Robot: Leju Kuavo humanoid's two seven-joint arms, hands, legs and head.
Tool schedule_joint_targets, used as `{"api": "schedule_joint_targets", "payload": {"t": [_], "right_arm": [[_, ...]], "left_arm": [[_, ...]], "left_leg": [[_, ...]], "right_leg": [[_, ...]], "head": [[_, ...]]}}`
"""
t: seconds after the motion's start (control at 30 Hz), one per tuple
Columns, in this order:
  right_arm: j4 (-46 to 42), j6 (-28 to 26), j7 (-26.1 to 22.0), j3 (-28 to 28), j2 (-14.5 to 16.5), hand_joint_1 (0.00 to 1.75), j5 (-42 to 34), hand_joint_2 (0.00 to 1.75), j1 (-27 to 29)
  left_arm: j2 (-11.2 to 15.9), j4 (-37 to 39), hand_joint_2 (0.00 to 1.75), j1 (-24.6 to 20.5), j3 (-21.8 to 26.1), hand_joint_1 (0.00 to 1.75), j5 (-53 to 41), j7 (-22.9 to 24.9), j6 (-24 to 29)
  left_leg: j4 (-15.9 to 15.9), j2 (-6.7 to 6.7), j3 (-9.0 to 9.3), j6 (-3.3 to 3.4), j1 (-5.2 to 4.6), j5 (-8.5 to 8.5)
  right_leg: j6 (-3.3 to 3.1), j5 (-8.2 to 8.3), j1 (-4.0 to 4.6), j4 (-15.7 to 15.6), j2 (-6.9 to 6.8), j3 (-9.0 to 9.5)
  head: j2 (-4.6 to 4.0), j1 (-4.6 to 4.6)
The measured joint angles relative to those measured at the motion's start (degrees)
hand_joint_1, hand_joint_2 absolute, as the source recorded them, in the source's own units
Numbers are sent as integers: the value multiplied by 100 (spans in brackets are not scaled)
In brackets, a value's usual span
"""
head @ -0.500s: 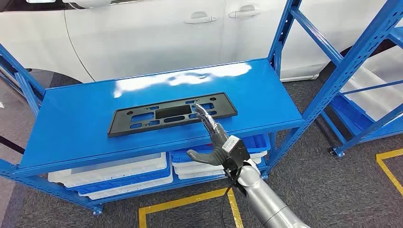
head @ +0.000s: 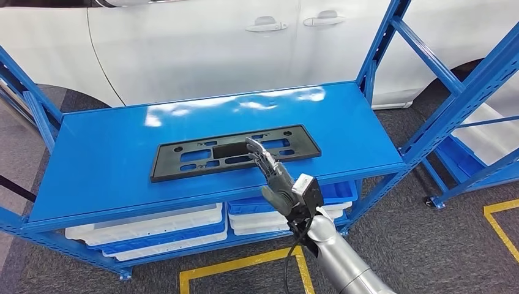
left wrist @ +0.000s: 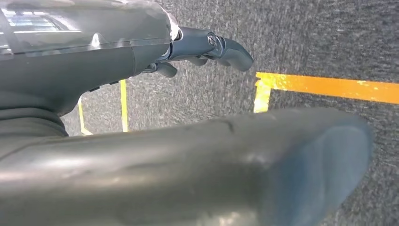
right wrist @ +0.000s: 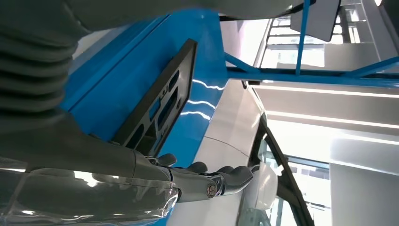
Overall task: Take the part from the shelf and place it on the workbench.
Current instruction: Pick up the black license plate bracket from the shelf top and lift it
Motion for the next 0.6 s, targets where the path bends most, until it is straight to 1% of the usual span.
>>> {"api": "schedule_joint_targets", "payload": {"t": [0.03, 0.07, 0.1, 0.17, 0.23, 0.27, 0.3, 0.33, 0.37, 0.4, 0.43, 0.47, 0.5, 0.53, 0.57, 0.6], "right_arm": [[1, 20, 0, -1, 0, 0, -18, 0, -10], [4, 38, 2, -1, 1, 0, -37, 0, -22], [8, 54, 3, -1, 2, 0, -56, 0, -31], [24, 90, 7, 0, 3, 0, -103, 0, -43], [40, 125, 5, -1, 10, 0, -139, 0, -55], [48, 136, 4, -2, 19, 0, -149, 0, -67], [51, 140, 3, -1, 29, 0, -151, 0, -77], [57, 141, 3, -1, 38, 0, -152, 0, -86], [67, 140, 4, 0, 46, 0, -152, 0, -90], [80, 139, 7, 1, 49, 0, -151, 0, -91], [92, 138, 10, 1, 51, 0, -148, 0, -89], [104, 132, 14, 1, 53, 0, -143, 0, -90], [110, 125, 16, 1, 57, 0, -135, 0, -91], [113, 118, 17, 1, 64, 0, -128, 0, -93], [115, 110, 16, 1, 70, 0, -121, 0, -99], [116, 105, 16, 1, 77, 0, -115, 0, -105]], "left_arm": [[-2, 0, 0, -5, -10, 0, 0, 0, 0], [-4, 0, 0, -13, -21, 0, 0, 0, 0], [-7, 0, 0, -20, -31, 0, 1, 0, 0], [-7, 0, 0, -29, -42, 0, 1, 2, 1], [5, 2, 0, -33, -51, 0, 1, 4, 3], [11, 3, 0, -38, -56, 0, 1, 5, 3], [16, 4, 0, -42, -60, 0, 1, 5, 3], [15, 4, 0, -44, -62, 0, 1, 6, 3], [16, 4, 0, -41, -63, 0, 1, 7, 3], [18, 4, 0, -33, -64, 0, 1, 7, 4], [20, 4, 0, -23, -64, 0, 0, 7, 4], [23, 5, 0, -16, -64, 0, 0, 6, 4], [26, 6, 0, -14, -64, 0, 0, 5, 4], [27, 6, 0, -17, -65, 0, 0, 3, 3], [29, 7, 0, -24, -67, 0, 0, 2, 2], [29, 7, 0, -30, -69, 0, 0, 1, 1]], "left_leg": [[-2, -2, 39, -11, -11, -27], [-1, -3, 65, -29, -22, -52], [-3, -3, 78, -53, -27, -71], [-14, 2, 91, -114, -25, -102], [13, 9, 107, -179, -19, -158], [136, 11, 65, -210, -18, -234], [376, 12, -43, -236, -9, -355], [733, 12, -223, -263, 4, -508], [1128, 12, -447, -286, 15, -651], [1441, 12, -643, -307, 26, -722], [1581, 12, -764, -324, 36, -690], [1497, 13, -775, -335, 44, -545], [1209, 14, -681, -341, 54, -315], [822, 19, -535, -341, 64, -85], [465, 20, -385, -327, 62, 67], [222, 19, -281, -298, 60, 148]], "right_leg": [[-48, 214, 21, -418, -1, 180], [-87, 359, 41, -774, -4, 330], [-114, 415, 60, -981, -7, 418], [-139, 389, 76, -1082, -5, 455], [-173, 388, 45, -1146, 2, 515], [-195, 386, 24, -1185, 0, 558], [-213, 381, 10, -1213, -6, 599], [-229, 365, 12, -1222, -11, 628], [-241, 346, 13, -1218, -15, 644], [-243, 326, 14, -1212, -16, 659], [-240, 301, 13, -1204, -14, 678], [-231, 272, 9, -1192, -11, 702], [-216, 236, 3, -1176, -8, 733], [-193, 194, 1, -1156, -6, 763], [-163, 152, 12, -1127, -2, 781], [-134, 121, 24, -1106, -1, 787]], "head": [[0, 0], [0, 1], [0, 1], [0, 1], [0, -1], [0, -1], [0, -2], [0, -2], [0, -2], [0, -2], [0, -2], [0, -2], [0, -2], [0, -1], [0, -1], [0, -1]]}}
